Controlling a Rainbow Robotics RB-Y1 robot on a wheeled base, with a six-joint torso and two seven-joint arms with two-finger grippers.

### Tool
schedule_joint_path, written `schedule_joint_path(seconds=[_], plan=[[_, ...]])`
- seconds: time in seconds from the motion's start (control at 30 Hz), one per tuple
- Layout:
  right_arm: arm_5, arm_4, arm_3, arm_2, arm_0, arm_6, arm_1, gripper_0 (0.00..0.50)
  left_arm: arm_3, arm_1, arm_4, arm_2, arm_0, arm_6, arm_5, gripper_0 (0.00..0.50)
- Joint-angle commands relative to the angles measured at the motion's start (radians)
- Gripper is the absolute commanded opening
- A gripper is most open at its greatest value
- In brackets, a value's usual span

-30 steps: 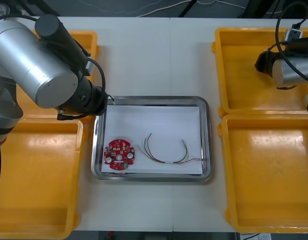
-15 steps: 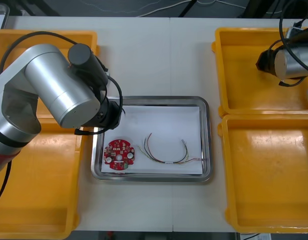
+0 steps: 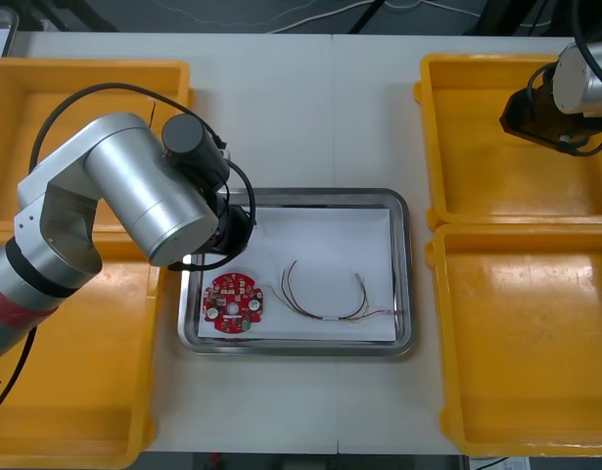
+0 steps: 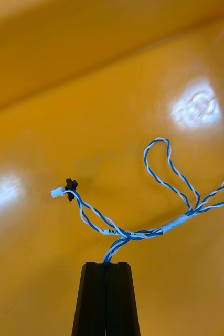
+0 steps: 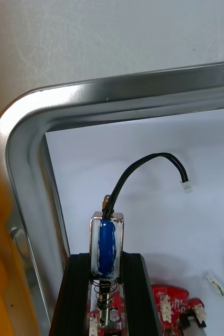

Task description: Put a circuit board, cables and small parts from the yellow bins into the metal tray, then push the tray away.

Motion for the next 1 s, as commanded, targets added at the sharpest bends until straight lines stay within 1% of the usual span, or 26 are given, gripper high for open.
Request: schedule_joint_path(seconds=[0.03, 0.3, 0.47, 0.63, 0.67, 0.7, 0.73, 0.77, 0.87, 0.9, 0.93, 0.97, 1.0], plan=[[0.05, -0.017, -0.05, -0.051, -0.049, 0.0, 0.042, 0.0, 0.036, -0.029, -0.033, -0.028, 0.006, 0.085, -0.043, 0.0], [0.11, 0.01, -0.051, -0.055, -0.047, -0.011, 0.088, 0.0, 0.07, -0.038, -0.059, -0.04, 0.008, 0.071, -0.056, 0.0], [0.139, 0.032, -0.051, -0.06, -0.047, -0.014, 0.104, 0.0, 0.091, -0.039, -0.068, -0.051, 0.008, 0.068, -0.079, 0.0], [0.14, 0.049, -0.051, -0.062, -0.047, -0.012, 0.111, 0.0, 0.116, -0.047, -0.076, -0.054, 0.008, 0.063, -0.102, 0.0], [0.142, 0.052, -0.051, -0.062, -0.047, -0.014, 0.11, 0.097, 0.119, -0.049, -0.079, -0.055, 0.01, 0.065, -0.107, 0.0], [0.142, 0.053, -0.051, -0.062, -0.047, -0.014, 0.11, 0.297, 0.121, -0.05, -0.079, -0.055, 0.01, 0.065, -0.109, 0.0], [0.142, 0.055, -0.051, -0.062, -0.047, -0.014, 0.111, 0.393, 0.121, -0.05, -0.079, -0.055, 0.01, 0.065, -0.109, 0.0], [0.142, 0.056, -0.051, -0.062, -0.047, -0.014, 0.11, 0.5, 0.121, -0.05, -0.077, -0.055, 0.01, 0.065, -0.109, 0.0], [0.151, 0.056, -0.051, -0.072, -0.047, -0.015, 0.11, 0.5, 0.121, -0.052, -0.076, -0.055, 0.01, 0.068, -0.109, 0.0], [0.159, 0.056, -0.053, -0.085, -0.049, -0.017, 0.111, 0.5, 0.121, -0.052, -0.076, -0.055, 0.01, 0.068, -0.109, 0.015], [0.166, 0.055, -0.055, -0.097, -0.05, -0.021, 0.11, 0.5, 0.121, -0.05, -0.076, -0.055, 0.01, 0.069, -0.109, 0.081], [0.17, 0.056, -0.055, -0.103, -0.05, -0.024, 0.111, 0.5, 0.121, -0.05, -0.076, -0.055, 0.01, 0.069, -0.11, 0.13], [0.176, 0.056, -0.055, -0.115, -0.053, -0.03, 0.111, 0.5, 0.121, -0.052, -0.076, -0.055, 0.01, 0.069, -0.11, 0.232]])
